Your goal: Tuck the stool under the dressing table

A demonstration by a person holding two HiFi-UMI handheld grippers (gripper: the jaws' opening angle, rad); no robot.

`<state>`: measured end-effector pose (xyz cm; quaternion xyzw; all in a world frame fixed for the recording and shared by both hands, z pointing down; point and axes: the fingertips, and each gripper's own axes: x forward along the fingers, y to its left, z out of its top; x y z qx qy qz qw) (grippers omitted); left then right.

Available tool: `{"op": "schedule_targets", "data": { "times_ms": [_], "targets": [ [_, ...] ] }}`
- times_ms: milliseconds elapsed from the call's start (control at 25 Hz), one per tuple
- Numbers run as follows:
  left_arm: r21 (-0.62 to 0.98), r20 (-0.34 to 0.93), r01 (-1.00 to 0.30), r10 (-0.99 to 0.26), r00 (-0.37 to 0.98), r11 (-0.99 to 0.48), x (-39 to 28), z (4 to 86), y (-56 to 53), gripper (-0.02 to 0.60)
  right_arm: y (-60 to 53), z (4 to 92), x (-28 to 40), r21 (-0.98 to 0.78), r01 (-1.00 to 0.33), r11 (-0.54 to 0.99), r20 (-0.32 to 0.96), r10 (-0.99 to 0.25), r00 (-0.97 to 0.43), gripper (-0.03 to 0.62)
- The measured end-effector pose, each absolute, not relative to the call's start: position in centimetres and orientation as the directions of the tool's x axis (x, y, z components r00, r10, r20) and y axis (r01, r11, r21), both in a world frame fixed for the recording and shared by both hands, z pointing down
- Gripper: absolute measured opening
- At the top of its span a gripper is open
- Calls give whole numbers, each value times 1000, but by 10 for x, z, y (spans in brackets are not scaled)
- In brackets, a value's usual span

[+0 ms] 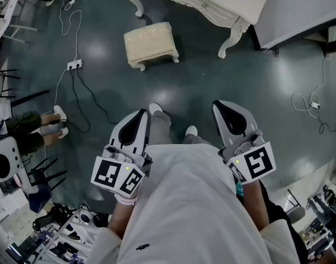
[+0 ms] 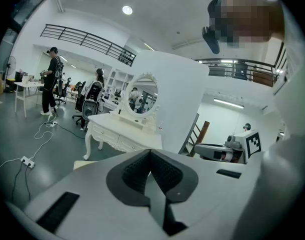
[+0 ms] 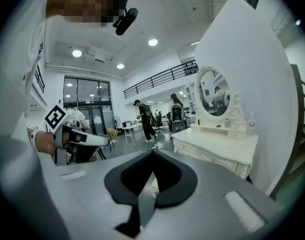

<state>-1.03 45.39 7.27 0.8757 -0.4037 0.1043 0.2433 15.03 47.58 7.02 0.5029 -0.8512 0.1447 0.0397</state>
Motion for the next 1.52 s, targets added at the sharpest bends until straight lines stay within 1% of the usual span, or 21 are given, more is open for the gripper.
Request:
{"op": "schedule_targets", "data": {
  "times_ms": [200,480,760,1120,1200,1320,1400,1520],
  "targets": [
    [348,393,-748,-637,664,-565,-7,67,466,9,473,54,142,-186,-877,442,185,-861,-473,8],
    [355,347,-762,-680,646,-542,-37,53,454,9,455,40,104,-185,-853,488,149,-844,-516,8],
    [375,306,-772,-718,625,-512,-95,45,432,9,429,32,65,-169,-868,467,152,-857,-491,8],
    [389,240,-796,-783,574,-464,-199,42,391,9,383,26,-26,-127,-858,497,152,-845,-512,8],
    [396,232,-794,-787,572,-460,-218,45,382,9,376,21,-47,-115,-848,517,126,-839,-529,8],
    [417,226,-790,-790,570,-450,-233,50,370,9,372,4,-69,-143,-801,581,58,-803,-593,8],
    [431,220,-785,-792,569,-445,-237,50,364,9,369,0,-78,-115,-786,607,77,-783,-617,8],
    [443,204,-784,-802,561,-435,-243,51,356,9,362,5,-91,-25,-771,636,135,-762,-634,9]
  ]
}}
